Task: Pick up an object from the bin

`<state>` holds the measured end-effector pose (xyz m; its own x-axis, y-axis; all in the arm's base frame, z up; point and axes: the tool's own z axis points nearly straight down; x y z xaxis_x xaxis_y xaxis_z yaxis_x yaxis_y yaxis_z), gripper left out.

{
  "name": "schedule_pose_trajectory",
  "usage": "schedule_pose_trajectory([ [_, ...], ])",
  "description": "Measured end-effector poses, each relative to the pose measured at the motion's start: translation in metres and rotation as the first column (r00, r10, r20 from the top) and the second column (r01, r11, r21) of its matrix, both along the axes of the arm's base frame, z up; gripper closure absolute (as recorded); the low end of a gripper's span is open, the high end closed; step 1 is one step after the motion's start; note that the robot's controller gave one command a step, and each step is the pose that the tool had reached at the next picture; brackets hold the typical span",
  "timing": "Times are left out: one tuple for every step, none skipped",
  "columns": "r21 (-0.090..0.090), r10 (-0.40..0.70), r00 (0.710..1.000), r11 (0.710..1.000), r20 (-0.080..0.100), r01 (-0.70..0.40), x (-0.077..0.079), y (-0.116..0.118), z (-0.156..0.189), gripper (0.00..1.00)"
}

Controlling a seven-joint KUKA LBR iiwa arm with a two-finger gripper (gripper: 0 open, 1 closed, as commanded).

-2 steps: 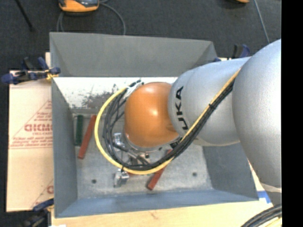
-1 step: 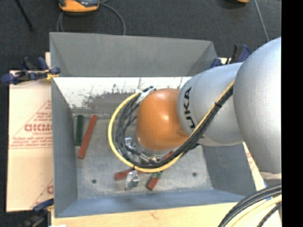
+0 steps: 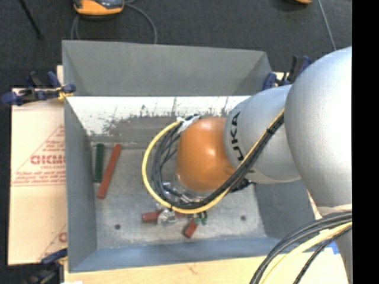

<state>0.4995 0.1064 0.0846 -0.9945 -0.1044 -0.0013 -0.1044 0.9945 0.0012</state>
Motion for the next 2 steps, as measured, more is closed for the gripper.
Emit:
schedule_pose_trajectory([
  [0.0,0.0,1.0,1.0,0.0,0.0,0.0,0.0,0.0,1.0],
  [-0.001,0.056,0.998,0.998,0.003,-0.056,0.012,-0.003,0.146,1.0],
])
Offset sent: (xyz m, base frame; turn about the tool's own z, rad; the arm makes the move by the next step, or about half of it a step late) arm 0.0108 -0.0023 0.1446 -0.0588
